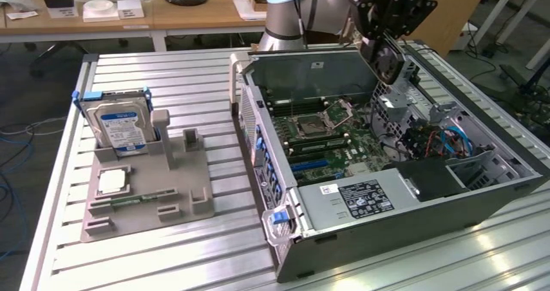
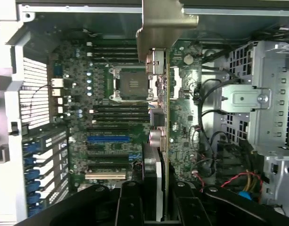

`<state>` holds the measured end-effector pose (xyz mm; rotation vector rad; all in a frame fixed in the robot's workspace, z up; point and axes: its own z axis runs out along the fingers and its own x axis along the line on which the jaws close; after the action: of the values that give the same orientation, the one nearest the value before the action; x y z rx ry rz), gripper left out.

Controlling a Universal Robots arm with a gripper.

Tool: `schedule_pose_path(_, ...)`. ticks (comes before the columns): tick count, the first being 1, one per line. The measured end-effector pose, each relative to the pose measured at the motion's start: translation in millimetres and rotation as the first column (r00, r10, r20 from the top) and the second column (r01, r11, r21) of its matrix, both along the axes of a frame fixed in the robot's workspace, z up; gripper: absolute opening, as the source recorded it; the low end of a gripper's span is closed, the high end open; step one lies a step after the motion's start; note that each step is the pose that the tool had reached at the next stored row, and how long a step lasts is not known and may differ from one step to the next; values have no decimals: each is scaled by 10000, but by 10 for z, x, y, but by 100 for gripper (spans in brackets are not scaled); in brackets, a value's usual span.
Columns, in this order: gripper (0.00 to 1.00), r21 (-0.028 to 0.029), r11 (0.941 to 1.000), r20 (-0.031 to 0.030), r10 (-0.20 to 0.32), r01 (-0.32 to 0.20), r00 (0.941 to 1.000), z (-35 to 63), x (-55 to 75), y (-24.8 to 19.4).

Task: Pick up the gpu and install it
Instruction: 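Pick up the gpu and move the gpu toward the slot, then insert the gpu into the slot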

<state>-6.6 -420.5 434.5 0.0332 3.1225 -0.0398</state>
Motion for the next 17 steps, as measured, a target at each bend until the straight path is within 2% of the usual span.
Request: schedule_pose_path(17,28,0,10000,-1,0,0,10000,0,5,0)
